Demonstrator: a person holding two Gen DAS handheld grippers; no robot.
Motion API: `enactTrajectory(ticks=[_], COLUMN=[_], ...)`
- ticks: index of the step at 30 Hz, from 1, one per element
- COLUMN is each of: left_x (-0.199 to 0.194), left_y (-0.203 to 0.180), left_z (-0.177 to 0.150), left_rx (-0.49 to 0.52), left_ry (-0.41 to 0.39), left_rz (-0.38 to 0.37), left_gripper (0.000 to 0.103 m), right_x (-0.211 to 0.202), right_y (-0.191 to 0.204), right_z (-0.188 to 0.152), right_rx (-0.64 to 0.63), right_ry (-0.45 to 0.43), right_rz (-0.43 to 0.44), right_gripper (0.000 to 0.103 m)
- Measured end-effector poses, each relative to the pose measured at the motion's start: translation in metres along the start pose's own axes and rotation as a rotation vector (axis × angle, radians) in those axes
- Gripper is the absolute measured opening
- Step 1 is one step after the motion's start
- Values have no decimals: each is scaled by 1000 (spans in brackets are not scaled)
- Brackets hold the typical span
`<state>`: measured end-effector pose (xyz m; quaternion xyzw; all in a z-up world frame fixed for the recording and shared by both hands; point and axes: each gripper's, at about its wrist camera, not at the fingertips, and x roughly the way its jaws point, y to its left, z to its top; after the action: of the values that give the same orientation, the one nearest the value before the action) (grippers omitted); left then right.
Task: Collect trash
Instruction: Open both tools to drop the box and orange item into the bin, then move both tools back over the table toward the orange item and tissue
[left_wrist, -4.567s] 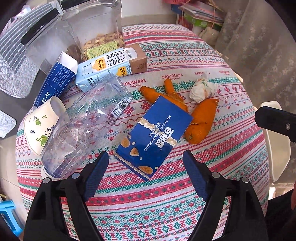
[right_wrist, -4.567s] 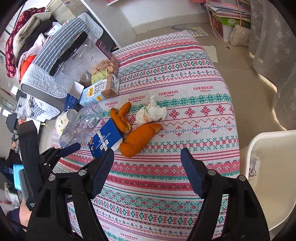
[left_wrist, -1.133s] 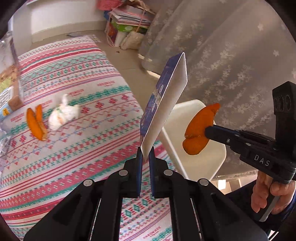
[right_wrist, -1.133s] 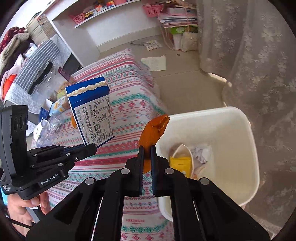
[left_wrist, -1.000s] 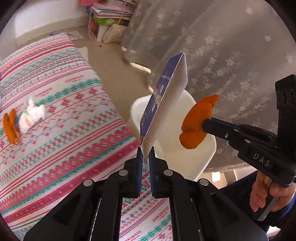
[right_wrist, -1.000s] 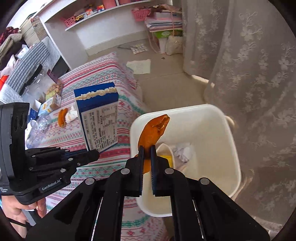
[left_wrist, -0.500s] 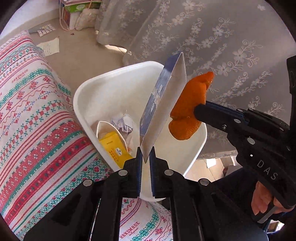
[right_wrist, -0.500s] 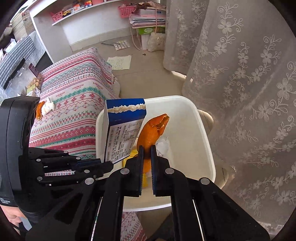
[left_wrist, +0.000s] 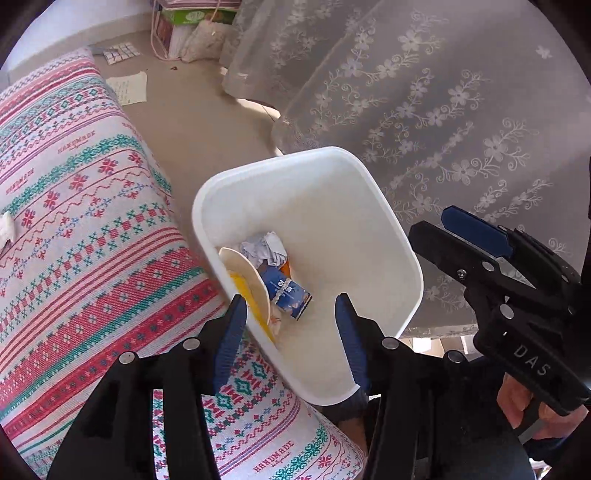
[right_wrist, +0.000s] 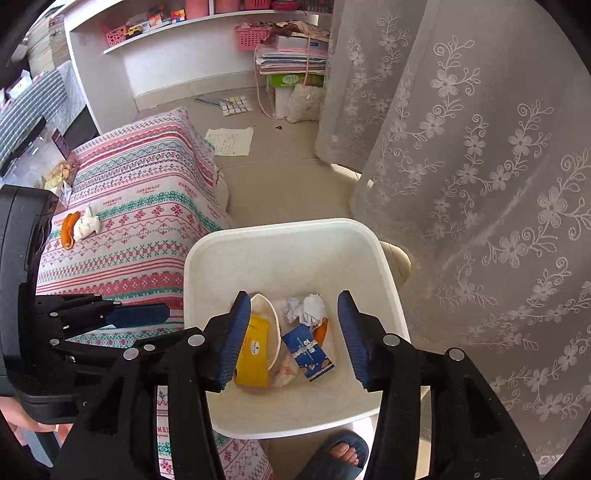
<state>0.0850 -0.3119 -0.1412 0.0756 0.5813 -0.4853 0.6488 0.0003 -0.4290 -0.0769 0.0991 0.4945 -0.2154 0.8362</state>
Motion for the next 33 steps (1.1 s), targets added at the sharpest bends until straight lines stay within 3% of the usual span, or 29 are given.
enactTrajectory(ticks=[8,15,19,26,33], left_x=[-30,-70,-111,-153,-131], left_y=[36,83,130,198,215], left_z=[-2,-10,-18,-32,-27], left_rx=[-97,-250,-419,-625,-629], left_ry=[-65,-150,-256,-364,-325], left_rz=[37,204,268,247,284], left_gripper=[50,50,67,67,67], right_x=[-4,-1,3,15,41], right_y=[22,49,69,112,161], right_z=[13,27,38,62,73], right_rx=[1,0,5,-46,-88], right_ry=[-15,-12,4,-3,24], right_rz=[76,156,236,327,407], right_gripper=[54,54,54,58,60])
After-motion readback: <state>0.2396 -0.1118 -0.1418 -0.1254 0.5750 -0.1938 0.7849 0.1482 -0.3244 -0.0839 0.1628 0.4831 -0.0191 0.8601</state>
